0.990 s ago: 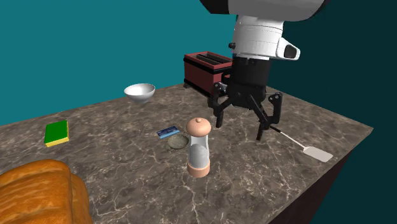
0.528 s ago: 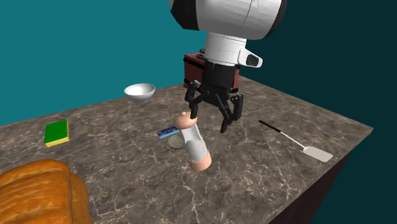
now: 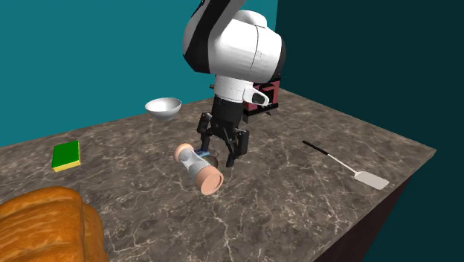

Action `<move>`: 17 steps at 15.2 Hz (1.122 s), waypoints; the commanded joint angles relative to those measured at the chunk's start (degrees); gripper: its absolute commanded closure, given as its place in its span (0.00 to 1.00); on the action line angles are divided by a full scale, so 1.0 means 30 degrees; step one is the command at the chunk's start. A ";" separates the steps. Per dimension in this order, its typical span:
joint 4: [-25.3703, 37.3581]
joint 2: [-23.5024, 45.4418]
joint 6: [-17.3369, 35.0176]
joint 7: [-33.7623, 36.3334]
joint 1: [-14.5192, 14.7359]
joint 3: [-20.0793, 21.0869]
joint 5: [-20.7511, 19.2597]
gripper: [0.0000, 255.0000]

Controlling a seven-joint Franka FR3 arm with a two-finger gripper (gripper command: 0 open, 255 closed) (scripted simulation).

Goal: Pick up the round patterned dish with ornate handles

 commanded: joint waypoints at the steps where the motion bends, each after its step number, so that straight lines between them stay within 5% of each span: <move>1: 0.1004 0.1483 0.0570 0.0885 0.0350 -0.0043 -0.0334 0.00; 6: 0.3998 0.4863 0.1371 0.2765 0.1458 -0.0447 -0.1106 0.00; 15: 0.3813 0.6223 0.2839 0.2569 0.1745 -0.0733 -0.1422 0.00; 16: 0.3836 0.6264 0.2855 0.2564 0.1751 -0.0745 -0.1435 1.00; 17: 0.3829 0.6267 0.2868 0.2576 0.1762 -0.0741 -0.1435 1.00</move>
